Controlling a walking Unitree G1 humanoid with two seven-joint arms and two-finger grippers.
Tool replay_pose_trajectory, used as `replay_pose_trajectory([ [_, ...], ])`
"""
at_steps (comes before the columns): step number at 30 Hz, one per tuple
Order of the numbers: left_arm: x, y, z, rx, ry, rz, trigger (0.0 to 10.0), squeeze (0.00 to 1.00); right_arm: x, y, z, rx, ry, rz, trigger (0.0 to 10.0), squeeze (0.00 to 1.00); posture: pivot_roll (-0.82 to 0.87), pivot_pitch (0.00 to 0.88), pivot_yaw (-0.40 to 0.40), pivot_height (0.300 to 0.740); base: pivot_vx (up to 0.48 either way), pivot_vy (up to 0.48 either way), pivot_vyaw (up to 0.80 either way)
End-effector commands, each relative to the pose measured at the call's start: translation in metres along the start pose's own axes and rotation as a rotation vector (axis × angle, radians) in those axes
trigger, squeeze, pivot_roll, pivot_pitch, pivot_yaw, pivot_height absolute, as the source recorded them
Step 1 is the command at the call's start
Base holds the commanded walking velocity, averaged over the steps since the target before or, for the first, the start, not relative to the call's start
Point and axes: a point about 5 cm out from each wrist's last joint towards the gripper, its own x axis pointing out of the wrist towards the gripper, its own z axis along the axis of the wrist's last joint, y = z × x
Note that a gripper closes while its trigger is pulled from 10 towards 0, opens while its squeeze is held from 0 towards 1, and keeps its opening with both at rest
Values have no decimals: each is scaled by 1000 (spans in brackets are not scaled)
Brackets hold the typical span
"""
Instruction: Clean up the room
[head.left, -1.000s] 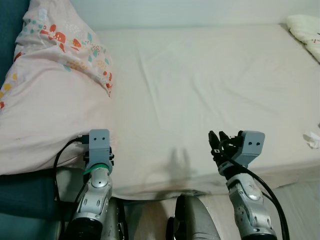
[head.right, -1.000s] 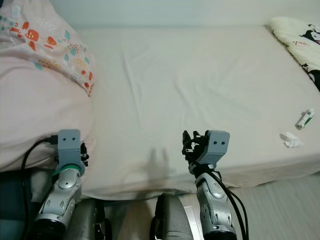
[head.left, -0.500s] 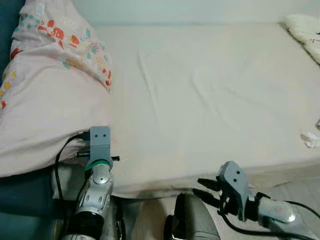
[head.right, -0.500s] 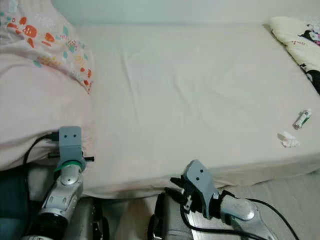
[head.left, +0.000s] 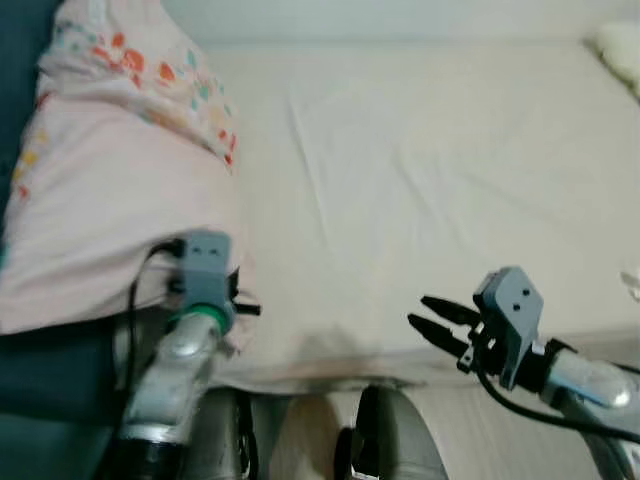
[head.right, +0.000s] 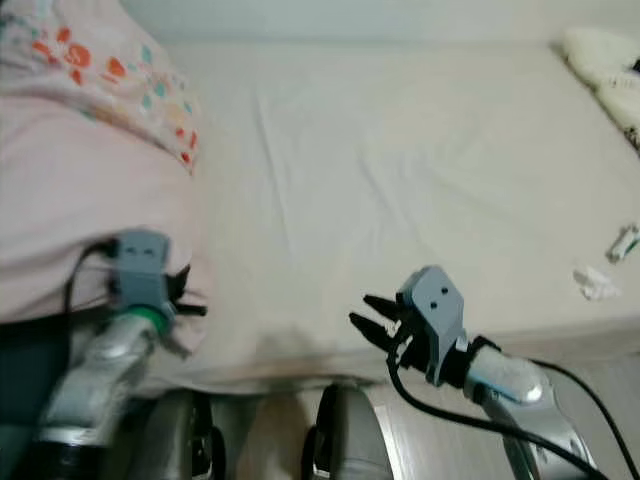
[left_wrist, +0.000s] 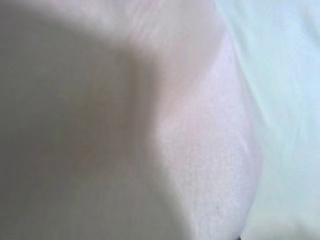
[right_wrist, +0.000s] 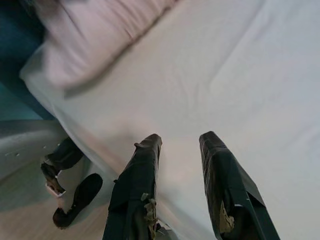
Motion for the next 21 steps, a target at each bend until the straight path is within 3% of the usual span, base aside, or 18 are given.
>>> replay_pose_trajectory([
  [1, -5, 0, 5, -51, -1, -14, 0, 0, -1, 2, -5, 11, 15, 1, 10000, 0, -20, 220, 40, 626, 0, 0, 0],
  [5, -13, 17, 12, -104, 54, 51, 0, 0, 1, 4, -5, 23, 11, 5, 10000, 0, -11, 218, 48, 626, 0, 0, 0],
  [6, -17, 22, 3, -193, 166, 86, 0, 0, 1, 3, -5, 26, 8, 1, 10000, 0, -11, 218, 48, 626, 0, 0, 0],
  [7, -26, 24, -17, -340, 334, 104, 0, 0, 1, 2, -6, 32, 8, -6, 10000, 0, -2, 218, 54, 626, 0, 0, 0],
  [8, -31, 22, -27, -351, 391, 90, 0, 0, 2, 2, -7, 33, 8, -8, 10000, 0, -2, 218, 54, 626, 0, 0, 0],
  [11, -36, 20, -34, -349, 432, 69, 0, 0, 2, 2, -7, 36, 9, -10, 10000, 0, -2, 218, 54, 626, 0, 0, 0],
  [13, -45, 14, -51, -381, 522, 48, 0, 0, 4, 3, -7, 37, 8, -14, 10000, 0, -2, 218, 54, 626, 0, 0, 0],
  [15, -50, 10, -56, -377, 561, 26, 0, 0, 4, 3, -8, 38, 7, -15, 10000, 0, -11, 211, 54, 626, 0, 0, 0],
  [16, -52, 8, -59, -417, 600, 44, 0, 0, 4, 3, -8, 40, 7, -14, 10000, 0, -11, 211, 54, 626, 0, 0, 0],
  [19, -51, 1, -53, -445, 587, 2, 0, 0, 4, 3, -9, 40, 10, -15, 10000, 0, -15, 208, 53, 626, 0, 0, 0],
  [21, -48, -13, -36, -483, 529, -116, 0, 0, 5, 4, -11, 42, 13, -15, 10000, 0, -15, 208, 53, 626, 0, 0, 0],
])
